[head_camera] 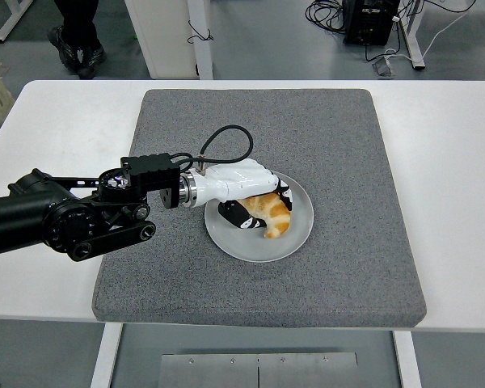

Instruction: Place the bread on the plate

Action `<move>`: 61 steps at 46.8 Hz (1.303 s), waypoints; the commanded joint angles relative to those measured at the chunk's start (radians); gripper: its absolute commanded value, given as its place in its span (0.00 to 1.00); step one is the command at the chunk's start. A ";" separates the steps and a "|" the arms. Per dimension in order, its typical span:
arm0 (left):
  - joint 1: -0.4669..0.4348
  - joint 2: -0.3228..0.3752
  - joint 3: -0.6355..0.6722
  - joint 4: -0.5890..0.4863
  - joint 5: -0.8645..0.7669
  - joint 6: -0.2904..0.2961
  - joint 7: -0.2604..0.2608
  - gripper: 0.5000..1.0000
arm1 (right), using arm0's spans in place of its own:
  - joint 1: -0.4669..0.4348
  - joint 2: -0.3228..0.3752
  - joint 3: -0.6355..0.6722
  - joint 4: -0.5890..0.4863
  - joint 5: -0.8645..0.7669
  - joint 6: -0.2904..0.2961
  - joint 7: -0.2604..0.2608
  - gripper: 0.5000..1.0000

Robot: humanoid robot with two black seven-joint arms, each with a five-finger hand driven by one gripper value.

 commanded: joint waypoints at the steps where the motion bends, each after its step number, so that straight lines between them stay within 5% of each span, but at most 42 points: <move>1: 0.001 0.000 0.000 0.001 0.000 -0.001 0.000 0.00 | 0.000 0.000 0.000 0.000 0.000 0.000 0.000 1.00; 16: 0.001 0.001 -0.008 0.001 -0.008 0.001 0.001 0.00 | 0.000 0.000 0.000 0.000 0.000 0.000 0.001 1.00; 17: 0.000 0.003 -0.009 0.001 -0.011 0.001 0.001 0.16 | 0.000 0.000 0.000 0.000 0.000 0.000 0.001 1.00; 19: -0.001 0.005 -0.011 0.001 -0.014 -0.001 0.001 0.65 | 0.000 0.000 0.000 0.000 0.000 0.000 0.000 1.00; 26: -0.002 0.018 -0.012 -0.009 -0.017 -0.001 -0.008 0.94 | 0.000 0.000 0.000 0.000 0.000 0.000 0.000 1.00; 45: -0.042 0.149 -0.086 -0.150 -0.054 -0.010 -0.009 0.95 | 0.000 0.000 0.000 0.000 0.000 0.000 0.001 1.00; 61: -0.114 0.236 -0.147 -0.183 -0.322 -0.015 -0.008 0.95 | 0.000 0.000 0.000 0.000 0.000 0.000 0.000 1.00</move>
